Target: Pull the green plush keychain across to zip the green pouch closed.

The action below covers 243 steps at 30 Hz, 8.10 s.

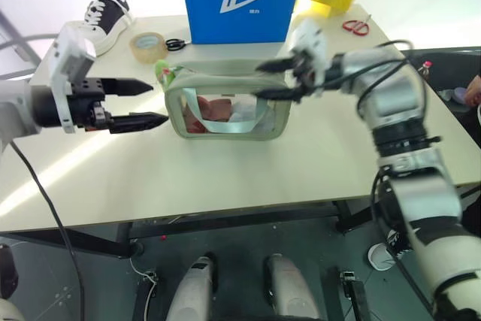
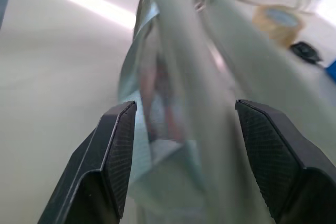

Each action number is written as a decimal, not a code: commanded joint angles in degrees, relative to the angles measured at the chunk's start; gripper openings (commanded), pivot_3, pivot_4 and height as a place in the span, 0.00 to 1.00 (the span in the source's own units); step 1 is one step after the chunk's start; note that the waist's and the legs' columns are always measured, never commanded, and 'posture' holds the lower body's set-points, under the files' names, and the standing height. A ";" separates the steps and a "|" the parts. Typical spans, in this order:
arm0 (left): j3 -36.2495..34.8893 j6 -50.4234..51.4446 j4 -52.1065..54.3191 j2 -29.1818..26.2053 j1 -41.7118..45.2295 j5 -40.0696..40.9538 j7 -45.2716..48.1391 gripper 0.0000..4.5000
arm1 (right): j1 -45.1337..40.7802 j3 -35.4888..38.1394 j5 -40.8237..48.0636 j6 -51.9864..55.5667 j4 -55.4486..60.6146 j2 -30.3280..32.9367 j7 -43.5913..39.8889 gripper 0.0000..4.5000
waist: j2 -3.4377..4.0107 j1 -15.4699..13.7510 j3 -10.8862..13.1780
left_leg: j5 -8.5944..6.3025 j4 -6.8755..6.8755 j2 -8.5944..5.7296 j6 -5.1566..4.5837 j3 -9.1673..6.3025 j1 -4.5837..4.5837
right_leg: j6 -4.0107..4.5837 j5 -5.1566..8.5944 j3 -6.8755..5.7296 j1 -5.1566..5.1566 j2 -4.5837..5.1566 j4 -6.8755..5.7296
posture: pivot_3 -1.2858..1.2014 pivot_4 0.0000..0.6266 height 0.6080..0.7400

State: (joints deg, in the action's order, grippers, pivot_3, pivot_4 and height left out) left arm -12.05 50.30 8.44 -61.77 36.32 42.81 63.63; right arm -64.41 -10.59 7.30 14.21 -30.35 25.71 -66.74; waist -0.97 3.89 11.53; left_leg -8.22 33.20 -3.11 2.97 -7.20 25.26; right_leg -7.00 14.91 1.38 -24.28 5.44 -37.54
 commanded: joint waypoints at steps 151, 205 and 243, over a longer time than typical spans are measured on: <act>14.17 -23.31 -16.16 10.10 14.46 -27.29 4.23 0.08 | 5.76 -2.06 -0.83 -4.13 16.49 -0.52 0.78 0.00 | -0.09 0.43 -0.06 | 0.04 0.03 0.04 0.05 -0.10 -0.06 | -0.01 0.01 -0.03 -0.09 -0.09 -0.37 | 0.52 0.24 1.00; 6.80 -21.34 -9.44 6.74 -2.10 -23.70 -1.11 0.00 | -7.33 -0.98 2.70 -3.70 10.90 -9.77 3.14 0.91 | -0.15 0.10 -0.09 | 0.04 -0.03 0.06 0.05 -0.20 -0.11 | 0.00 0.03 -0.05 -0.06 -0.11 -0.38 | 0.52 0.24 1.00; 8.51 -23.63 -10.98 7.61 -1.12 -24.80 -1.03 0.00 | -13.60 -2.84 -7.58 -20.61 -15.84 -18.05 7.92 0.64 | -0.14 0.15 -0.09 | 0.06 -0.10 0.04 0.10 -0.22 -0.17 | 0.00 0.03 -0.05 -0.05 -0.13 -0.39 | 0.52 0.24 1.00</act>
State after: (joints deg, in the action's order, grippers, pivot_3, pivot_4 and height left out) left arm -3.47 27.79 -2.64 -53.96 34.25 18.60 62.37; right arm -76.13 -14.01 0.07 -5.15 -46.14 8.35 -60.10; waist -1.11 4.04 11.44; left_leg -8.15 33.10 -3.07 3.06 -7.42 25.09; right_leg -7.00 14.94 1.34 -24.33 5.31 -37.92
